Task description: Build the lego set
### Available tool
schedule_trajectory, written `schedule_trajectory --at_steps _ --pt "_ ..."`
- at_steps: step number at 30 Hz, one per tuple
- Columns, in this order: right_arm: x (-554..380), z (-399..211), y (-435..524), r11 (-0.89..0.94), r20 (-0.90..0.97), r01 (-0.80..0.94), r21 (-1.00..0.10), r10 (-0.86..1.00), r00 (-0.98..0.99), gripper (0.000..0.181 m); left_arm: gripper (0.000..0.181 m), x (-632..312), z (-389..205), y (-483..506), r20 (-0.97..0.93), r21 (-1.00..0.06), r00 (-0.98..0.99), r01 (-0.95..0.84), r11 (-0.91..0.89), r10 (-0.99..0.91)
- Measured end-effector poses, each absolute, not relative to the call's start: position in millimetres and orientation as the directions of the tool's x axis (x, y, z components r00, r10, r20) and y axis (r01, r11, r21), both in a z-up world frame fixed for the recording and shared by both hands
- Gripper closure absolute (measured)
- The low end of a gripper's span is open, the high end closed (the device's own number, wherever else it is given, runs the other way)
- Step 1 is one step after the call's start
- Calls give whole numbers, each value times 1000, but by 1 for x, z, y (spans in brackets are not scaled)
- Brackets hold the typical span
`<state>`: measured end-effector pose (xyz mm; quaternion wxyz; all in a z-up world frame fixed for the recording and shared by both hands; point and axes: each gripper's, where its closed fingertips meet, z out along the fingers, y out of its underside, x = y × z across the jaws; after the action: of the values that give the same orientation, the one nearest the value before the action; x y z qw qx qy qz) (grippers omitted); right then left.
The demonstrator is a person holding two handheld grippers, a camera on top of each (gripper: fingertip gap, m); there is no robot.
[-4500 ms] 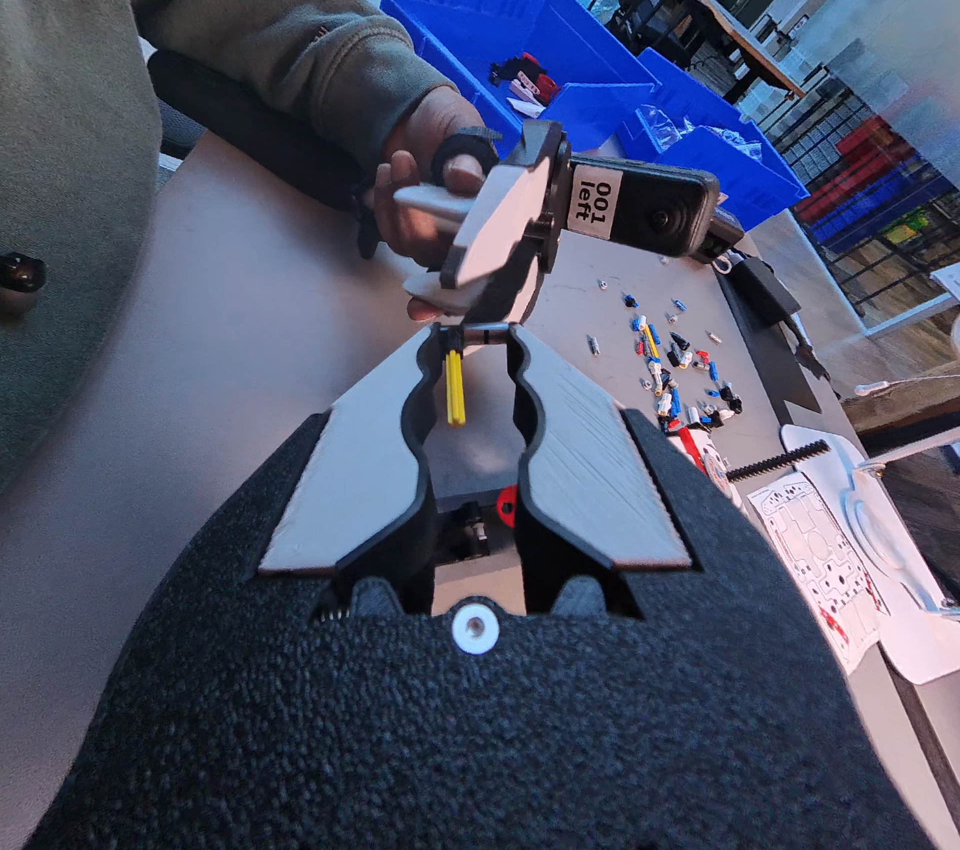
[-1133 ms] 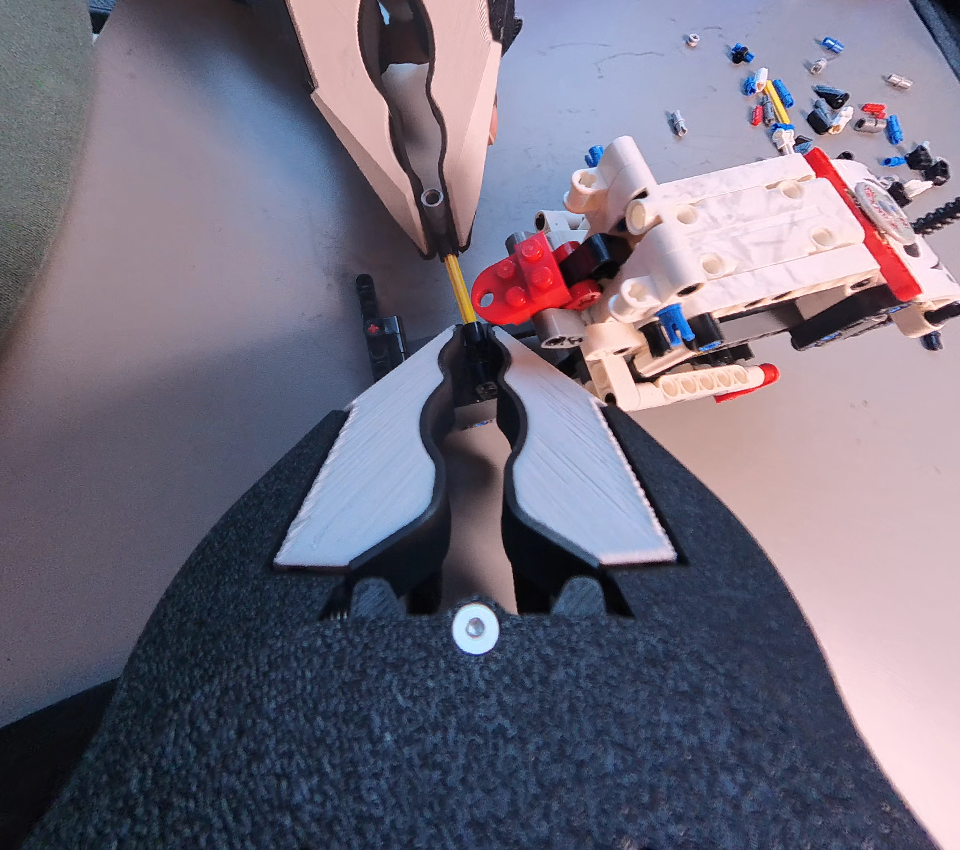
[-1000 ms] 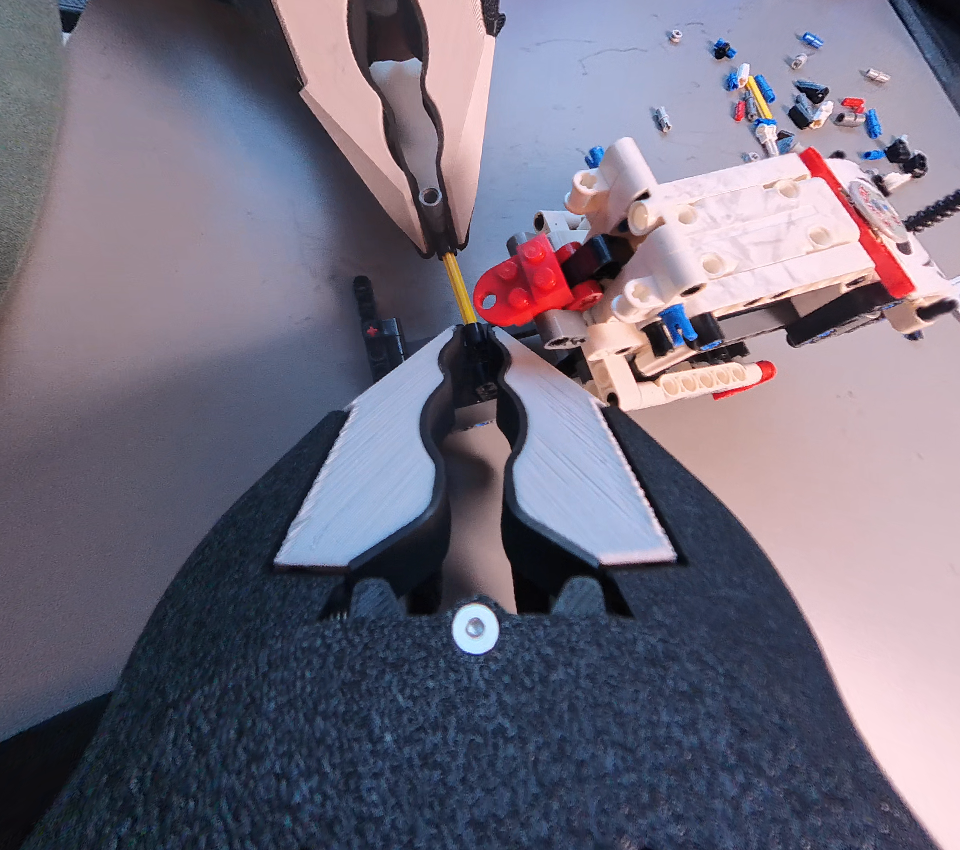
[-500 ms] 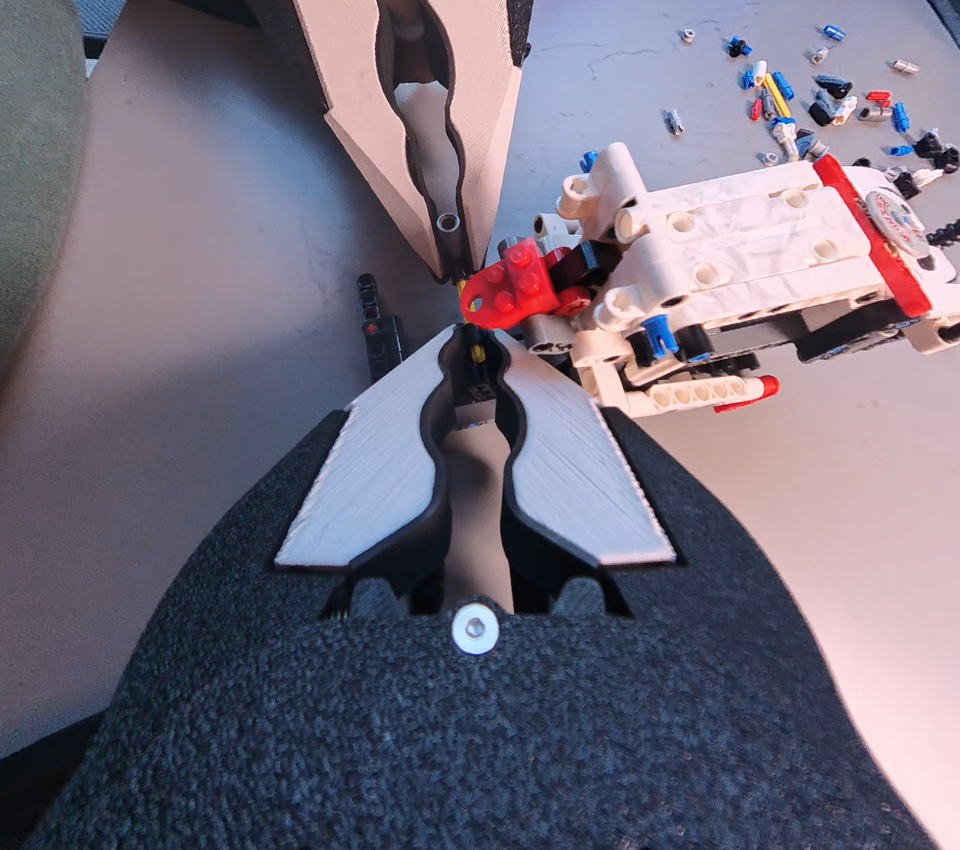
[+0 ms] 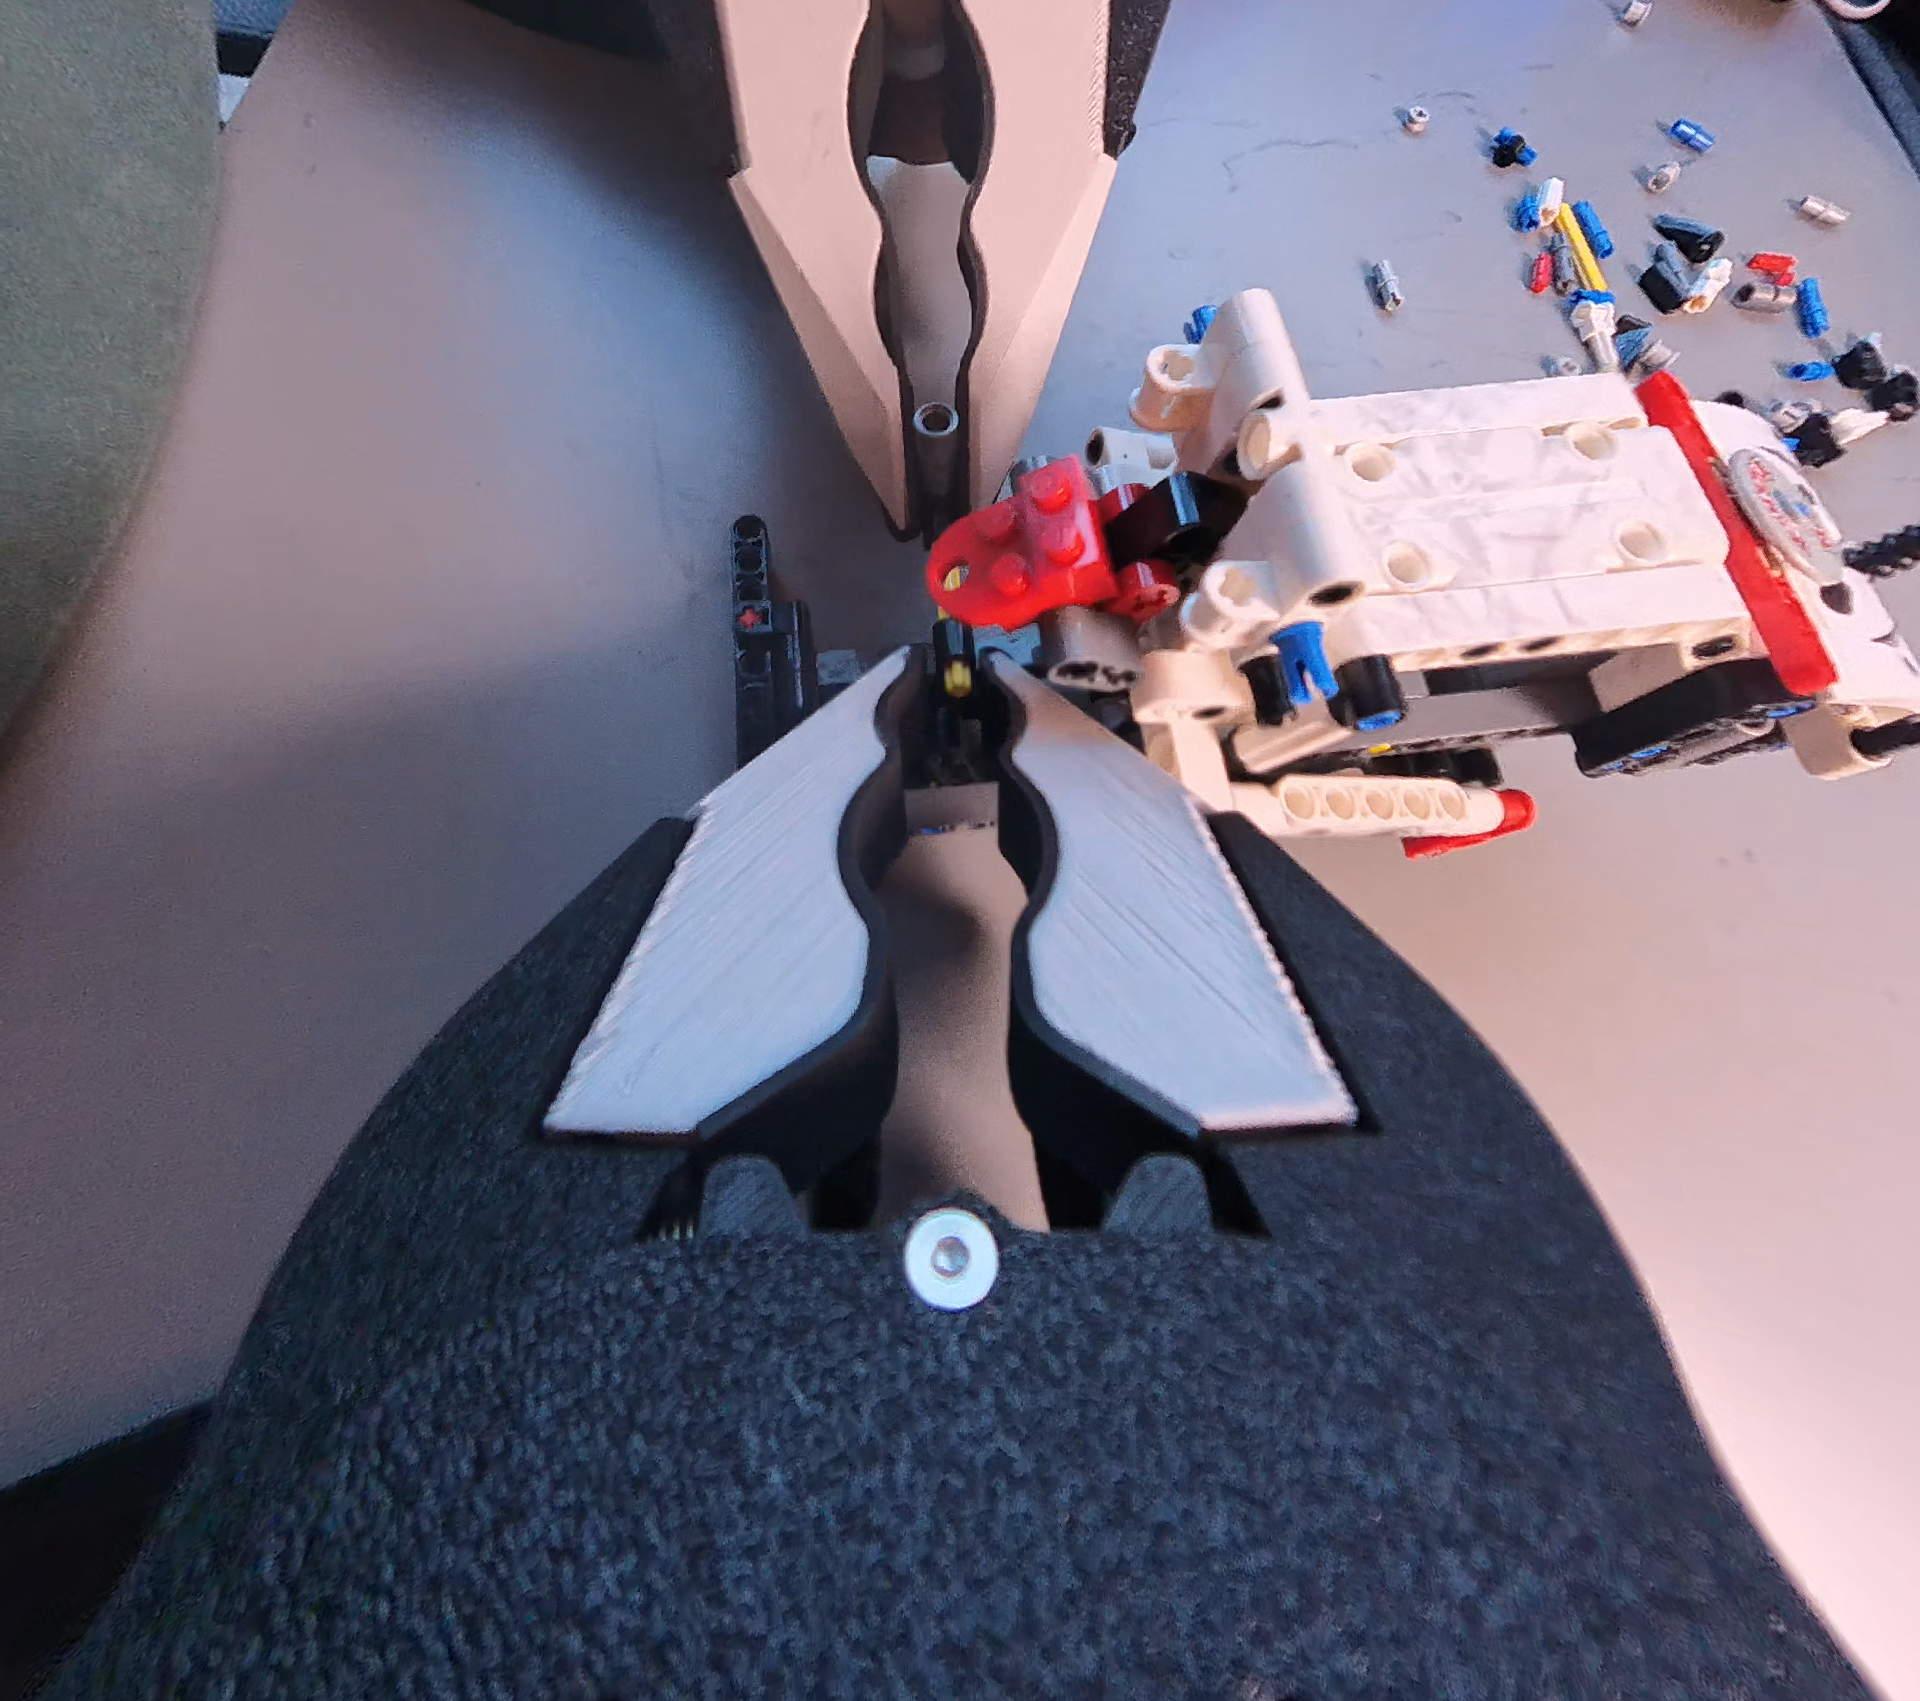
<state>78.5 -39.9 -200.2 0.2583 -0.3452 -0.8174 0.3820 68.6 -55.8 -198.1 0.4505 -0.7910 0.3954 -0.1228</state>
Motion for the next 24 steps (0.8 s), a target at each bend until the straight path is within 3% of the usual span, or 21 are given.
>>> schedule_trajectory --at_steps 4,11,24 --pt "87 -201 -31 503 191 364 -784 754 -629 162 175 63 -197 -58 -105 -824 652 -480 -301 -751" --pt "82 -202 -37 502 192 343 -794 742 -642 174 174 64 -197 -59 -111 -824 605 -500 -267 -789" --pt "80 -201 -35 446 118 376 -812 757 -643 175 174 65 -197 -58 -119 -820 568 -519 -242 -814"
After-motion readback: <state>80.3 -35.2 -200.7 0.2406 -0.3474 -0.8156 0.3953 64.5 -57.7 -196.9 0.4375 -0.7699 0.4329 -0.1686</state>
